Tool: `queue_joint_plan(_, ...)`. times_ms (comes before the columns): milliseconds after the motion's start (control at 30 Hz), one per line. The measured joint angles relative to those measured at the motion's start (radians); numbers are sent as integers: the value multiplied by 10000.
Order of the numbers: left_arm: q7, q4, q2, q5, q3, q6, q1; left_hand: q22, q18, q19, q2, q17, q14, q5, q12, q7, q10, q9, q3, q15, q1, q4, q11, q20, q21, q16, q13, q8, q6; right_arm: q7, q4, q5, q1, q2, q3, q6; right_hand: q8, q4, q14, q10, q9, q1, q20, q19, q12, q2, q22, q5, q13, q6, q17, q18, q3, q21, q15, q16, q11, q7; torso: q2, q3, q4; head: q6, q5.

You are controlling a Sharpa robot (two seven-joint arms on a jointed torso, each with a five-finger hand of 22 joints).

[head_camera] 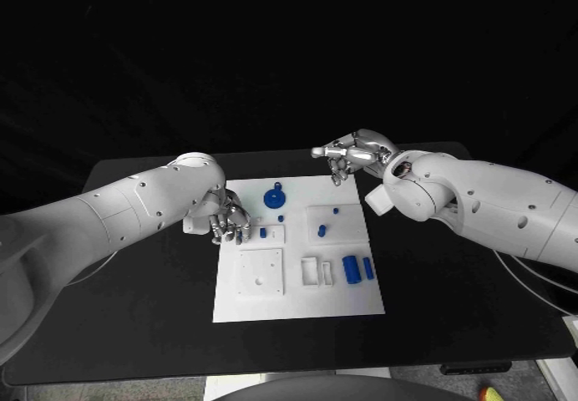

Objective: Assemble the parts on the task board

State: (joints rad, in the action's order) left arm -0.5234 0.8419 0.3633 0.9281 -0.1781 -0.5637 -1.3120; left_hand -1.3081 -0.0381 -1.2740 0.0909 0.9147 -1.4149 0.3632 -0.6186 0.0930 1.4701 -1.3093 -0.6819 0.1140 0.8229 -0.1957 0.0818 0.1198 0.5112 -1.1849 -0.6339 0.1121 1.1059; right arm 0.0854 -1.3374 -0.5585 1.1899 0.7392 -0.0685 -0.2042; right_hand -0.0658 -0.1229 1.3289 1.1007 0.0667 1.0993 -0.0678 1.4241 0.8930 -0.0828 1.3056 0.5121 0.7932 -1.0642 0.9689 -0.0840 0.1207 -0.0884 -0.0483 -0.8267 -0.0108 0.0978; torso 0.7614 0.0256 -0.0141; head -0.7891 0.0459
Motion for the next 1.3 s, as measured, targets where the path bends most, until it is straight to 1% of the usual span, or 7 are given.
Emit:
queue_joint_plan(333, 19, -26, -44, 67, 10, 24, 18, 2, 0, 0, 19, -1, 1, -6, 0, -4, 2, 1, 101, -1, 69, 1, -1, 0, 0, 0, 1, 1, 70, 0, 5, 0, 0, -13, 0, 5, 0, 0, 0, 0, 0, 0, 0, 0, 0, 0, -1, 0, 0, 0, 0, -1, 0, 0, 0, 0, 0, 0, 4, 6, 3, -26, 35)
queue_joint_plan(533, 20, -23, -63, 106, 10, 30, 24, 2, 0, 1, 14, 23, 1, -7, 0, -5, 4, 3, 139, -1, 143, -28, -4, 0, 0, 0, 2, 1, 71, 0, 11, 0, 0, -24, 0, 10, 0, -15, 0, 0, 0, -45, 0, 0, 0, 45, 11, 63, 0, 0, 0, 0, -125, 0, 0, 0, 0, 0, 0, 6, 2, -40, 44)
queue_joint_plan(600, 20, -23, -67, 117, 10, 30, 25, 2, 0, 0, 27, 24, 1, -6, -15, -6, 5, 3, 341, -2, 182, -8, -6, 0, -5, -39, 4, -6, 71, 0, 13, 0, 0, -25, 0, 12, 0, -15, 0, 0, 0, -45, 0, 0, 0, 45, 11, 69, 0, 0, 0, 0, -125, 0, 0, 0, 0, 0, -2, 6, 2, -48, 54)
queue_joint_plan(700, 18, -23, -72, 122, 10, 19, 25, 3, 0, -36, 238, 39, 1, 92, -52, -26, 19, 3, 1010, -2, 455, -16, -19, -36, -62, -39, 33, -85, 95, 0, 15, -1, 0, -29, 0, 14, 0, -15, 0, 0, 0, -44, 0, 0, 0, 44, 11, 69, 0, 0, 0, 0, -125, 0, 0, 0, 0, 0, -2, 7, -2, -55, 67)
queue_joint_plan(767, 14, -24, -77, 130, 10, 13, 25, 3, 1, -36, 248, 39, 1, 92, -52, -15, 20, 3, 1148, -2, 484, -42, -20, -36, -62, -39, 42, -87, 129, 0, 21, -1, 0, -37, 0, 16, 0, -14, 0, 0, 0, -43, 0, 0, 0, 43, 11, 69, 0, 0, 0, 0, -125, 0, 0, 0, 0, 0, -2, 7, -4, -57, 73)
queue_joint_plan(1000, 5, -48, -120, 142, 9, -10, 36, 4, 0, -38, 313, 38, 1, -154, -52, -41, 37, 3, 1384, -2, 550, 26, -36, -39, -102, -39, 61, -129, 221, 0, 28, -2, -1, -57, 0, 22, 0, -14, 0, 0, 0, -42, 0, 0, 0, 42, 10, 69, 0, 0, 0, 0, -124, 0, 0, 0, 0, 0, -3, 7, -1, -68, 74)
queue_joint_plan(1300, 0, -66, -147, 152, 1, -43, 45, 5, 1, -71, 301, 36, 2, -239, -52, -88, 39, 3, 1554, -2, 562, 46, -39, -72, -102, -39, 70, -163, 284, -1, 34, -2, -1, -61, 0, 28, 0, -13, 0, 0, 0, -42, 0, 0, 0, 42, 9, 69, 1, 0, 0, 0, -124, 0, 0, 0, 0, 0, -6, 2, -4, -93, 87)
